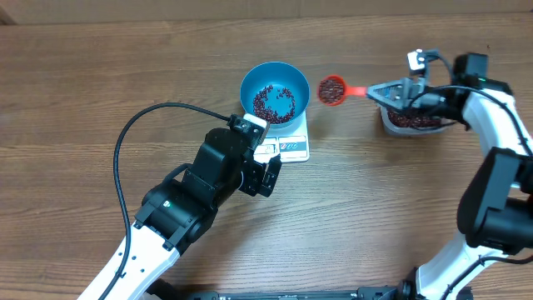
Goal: Scoop item into bowl and weigh 150g on scale
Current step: 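Carry the filled scoop left over the teal bowl with the right gripper, then tilt the red scoop to pour beans into the teal bowl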
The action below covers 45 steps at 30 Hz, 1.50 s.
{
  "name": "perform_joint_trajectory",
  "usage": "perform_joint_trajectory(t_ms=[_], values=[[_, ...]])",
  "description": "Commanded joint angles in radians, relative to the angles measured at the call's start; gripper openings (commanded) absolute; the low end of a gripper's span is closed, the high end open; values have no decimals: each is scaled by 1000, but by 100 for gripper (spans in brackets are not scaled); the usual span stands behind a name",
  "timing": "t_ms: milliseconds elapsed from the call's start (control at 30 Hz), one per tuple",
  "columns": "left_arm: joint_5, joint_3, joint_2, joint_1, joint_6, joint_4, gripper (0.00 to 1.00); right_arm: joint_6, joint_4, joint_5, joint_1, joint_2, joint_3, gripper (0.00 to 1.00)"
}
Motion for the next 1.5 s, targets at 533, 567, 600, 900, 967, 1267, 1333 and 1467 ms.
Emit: perform_joint_trajectory(t_ms=[533,567,600,900,967,1267,1333,1467], values=[[8,-9,-3,4,18,12,99,166,403,242,262,-39,0,4],[8,-9,-3,4,18,12,100,133,405,275,272,-39,0,4],[8,-9,-3,4,18,11,100,98,406,296,281,-39,0,4],[5,-9,-3,4,19,11,99,-213,405,415,332,-39,0,4],[5,-9,-3,4,19,11,100,-284,406,426,336,-39,0,4],[5,-9,-2,4,19,11,99,-406,481,425,336,-47,5,4],[5,-9,-2,4,19,11,100,-406,515,425,336,-50,5,4],[4,-9,-2,4,19,11,99,-531,536,413,336,-50,5,4]])
